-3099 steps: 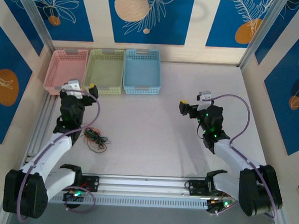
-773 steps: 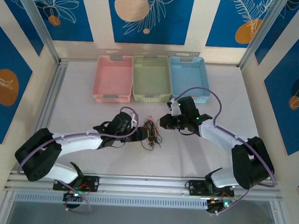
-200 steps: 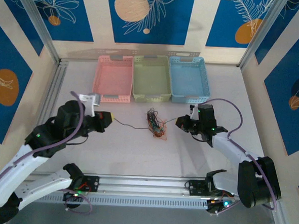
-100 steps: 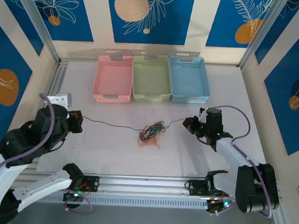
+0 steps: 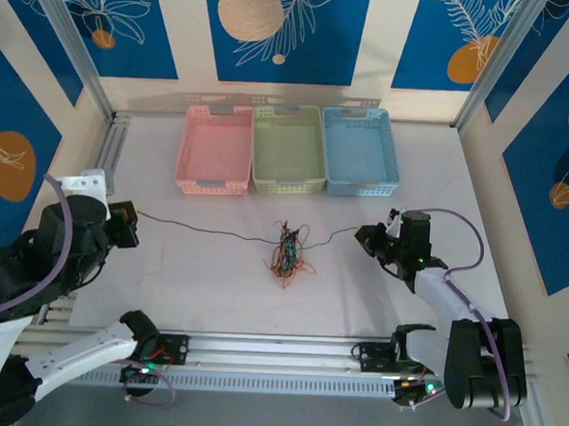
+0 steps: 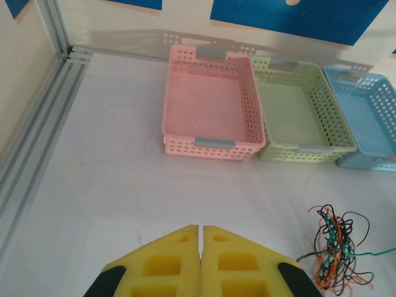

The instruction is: Untangle the cables

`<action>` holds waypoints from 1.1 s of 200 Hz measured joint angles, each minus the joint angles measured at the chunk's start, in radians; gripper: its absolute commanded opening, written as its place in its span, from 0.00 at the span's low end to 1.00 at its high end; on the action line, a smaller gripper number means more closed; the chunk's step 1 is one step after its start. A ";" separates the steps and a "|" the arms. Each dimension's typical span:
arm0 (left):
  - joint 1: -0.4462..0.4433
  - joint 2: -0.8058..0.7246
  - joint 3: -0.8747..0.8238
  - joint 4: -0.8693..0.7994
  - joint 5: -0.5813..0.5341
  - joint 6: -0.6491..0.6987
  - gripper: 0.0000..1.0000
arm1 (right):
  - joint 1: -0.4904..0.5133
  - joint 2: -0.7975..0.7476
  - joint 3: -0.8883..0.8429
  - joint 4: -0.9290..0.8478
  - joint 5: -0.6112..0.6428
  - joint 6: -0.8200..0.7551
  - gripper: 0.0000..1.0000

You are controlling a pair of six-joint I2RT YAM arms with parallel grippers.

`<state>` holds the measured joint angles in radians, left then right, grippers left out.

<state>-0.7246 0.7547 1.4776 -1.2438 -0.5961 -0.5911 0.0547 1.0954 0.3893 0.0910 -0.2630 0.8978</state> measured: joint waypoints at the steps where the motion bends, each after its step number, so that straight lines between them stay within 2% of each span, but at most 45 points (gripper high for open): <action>1: 0.000 0.000 0.002 0.000 -0.001 0.000 0.00 | -0.001 0.000 0.000 0.000 0.000 0.001 0.00; 133: 0.000 0.002 0.260 -0.088 -0.115 0.064 0.00 | -0.074 -0.013 -0.046 0.022 -0.008 0.061 0.00; 187: 0.000 0.015 0.243 -0.095 -0.122 0.078 0.00 | -0.092 -0.013 -0.059 0.032 -0.020 0.072 0.00; 220: 0.001 0.018 0.103 -0.040 -0.061 0.076 0.00 | -0.084 -0.013 -0.059 0.071 -0.049 0.070 0.00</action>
<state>-0.7235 0.7723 1.5806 -1.2839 -0.6567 -0.5148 -0.0292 1.0824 0.3305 0.1623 -0.3122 0.9680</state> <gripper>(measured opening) 0.065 0.063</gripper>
